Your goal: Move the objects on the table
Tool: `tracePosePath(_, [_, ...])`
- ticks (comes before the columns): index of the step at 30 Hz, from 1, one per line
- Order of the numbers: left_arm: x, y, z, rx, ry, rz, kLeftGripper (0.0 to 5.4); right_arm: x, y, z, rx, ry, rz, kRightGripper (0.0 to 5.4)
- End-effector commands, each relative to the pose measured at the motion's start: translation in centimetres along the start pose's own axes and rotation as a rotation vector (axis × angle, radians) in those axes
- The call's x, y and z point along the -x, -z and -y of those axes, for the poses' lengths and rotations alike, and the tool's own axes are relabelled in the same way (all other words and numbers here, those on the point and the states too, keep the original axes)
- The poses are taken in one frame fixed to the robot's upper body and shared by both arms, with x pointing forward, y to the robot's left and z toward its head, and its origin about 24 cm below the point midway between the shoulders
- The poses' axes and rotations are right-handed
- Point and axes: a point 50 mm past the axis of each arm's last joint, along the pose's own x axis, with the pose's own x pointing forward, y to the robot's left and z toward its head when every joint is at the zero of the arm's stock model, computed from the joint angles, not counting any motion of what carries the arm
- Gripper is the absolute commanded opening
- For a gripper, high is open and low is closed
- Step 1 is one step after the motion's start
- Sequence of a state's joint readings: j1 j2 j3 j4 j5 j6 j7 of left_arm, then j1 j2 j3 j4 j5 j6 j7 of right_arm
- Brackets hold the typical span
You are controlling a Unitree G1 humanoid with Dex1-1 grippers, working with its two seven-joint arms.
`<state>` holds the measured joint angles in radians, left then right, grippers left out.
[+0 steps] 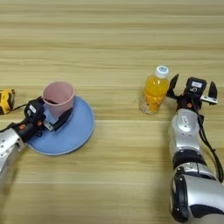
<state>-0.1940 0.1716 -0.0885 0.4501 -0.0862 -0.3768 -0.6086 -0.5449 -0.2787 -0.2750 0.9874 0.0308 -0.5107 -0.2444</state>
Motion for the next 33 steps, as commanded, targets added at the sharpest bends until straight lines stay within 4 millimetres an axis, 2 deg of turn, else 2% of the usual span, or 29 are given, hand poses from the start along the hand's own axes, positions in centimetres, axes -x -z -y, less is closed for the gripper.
tracePosePath(1, [0.1,0.1,0.0,-0.021,0.000,-0.016,4.80,-0.3,-0.3,-0.2,-0.003,-0.003,0.006,5.40])
tracePosePath(8, [-0.3,-0.5,-0.2,-0.019,-0.009,0.011,5.39,-0.3,-0.3,-0.2,-0.001,-0.006,0.003,5.40])
tracePosePath(23, [-1.1,-1.9,-0.3,-0.034,-0.003,0.056,5.39,-0.3,-0.2,-0.2,0.001,-0.009,0.002,5.40])
tracePosePath(33, [0.3,-1.3,0.2,-0.024,0.004,0.025,5.39,-0.3,-0.2,-0.2,0.002,-0.008,0.004,5.40])
